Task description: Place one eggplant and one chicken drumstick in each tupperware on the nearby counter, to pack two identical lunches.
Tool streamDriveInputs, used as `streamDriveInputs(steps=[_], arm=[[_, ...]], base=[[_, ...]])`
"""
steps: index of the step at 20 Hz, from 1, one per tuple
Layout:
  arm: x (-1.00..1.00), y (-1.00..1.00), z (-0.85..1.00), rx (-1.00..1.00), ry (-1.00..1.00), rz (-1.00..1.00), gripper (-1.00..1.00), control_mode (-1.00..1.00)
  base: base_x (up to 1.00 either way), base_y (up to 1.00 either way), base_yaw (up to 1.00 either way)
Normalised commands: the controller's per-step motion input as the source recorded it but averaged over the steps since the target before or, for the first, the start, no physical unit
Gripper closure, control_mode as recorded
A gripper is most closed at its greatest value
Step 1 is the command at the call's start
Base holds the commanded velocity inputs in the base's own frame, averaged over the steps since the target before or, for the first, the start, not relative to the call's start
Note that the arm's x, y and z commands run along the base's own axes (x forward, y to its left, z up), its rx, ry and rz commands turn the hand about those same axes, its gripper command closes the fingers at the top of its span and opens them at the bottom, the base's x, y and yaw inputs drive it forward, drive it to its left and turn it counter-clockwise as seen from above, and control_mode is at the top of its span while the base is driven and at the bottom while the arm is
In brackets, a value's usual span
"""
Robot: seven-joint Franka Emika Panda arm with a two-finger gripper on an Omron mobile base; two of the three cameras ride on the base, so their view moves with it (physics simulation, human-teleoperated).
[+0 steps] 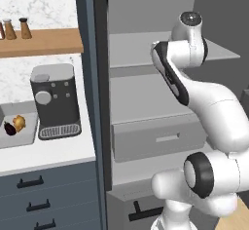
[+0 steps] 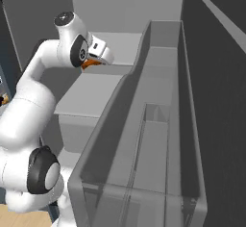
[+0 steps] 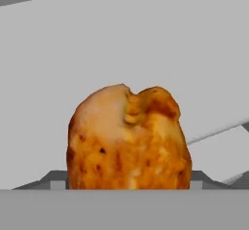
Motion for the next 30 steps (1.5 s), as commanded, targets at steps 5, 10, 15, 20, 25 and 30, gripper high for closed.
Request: streamDriveInputs(steps=[5,10,15,20,25,30], arm=[[-1.0,0.0,-0.08,0.0,0.07,0.0,1.0,-1.0],[-1.0,0.06,-0.4,0.0,0.1,0.01,1.0,-1.0],[-0.8,0.16,-0.61,-0.01,0.0,0.06,1.0,1.0],[0.0,0.0,0.0,0.0,0.0,0.0,1.0,1.0],[0.0,0.0,0.0,0.0,0.0,0.0,1.0,1.0],[0.0,0.0,0.0,0.0,0.0,0.0,1.0,1.0]], base=[[0.0,0.0,0.0],[0.0,0.0,0.0],[-0.2,0.08,0.03],[-1.0,0.59,0.21],[-0.79,0.99,0.38],[-0.03,1.0,0.5]])
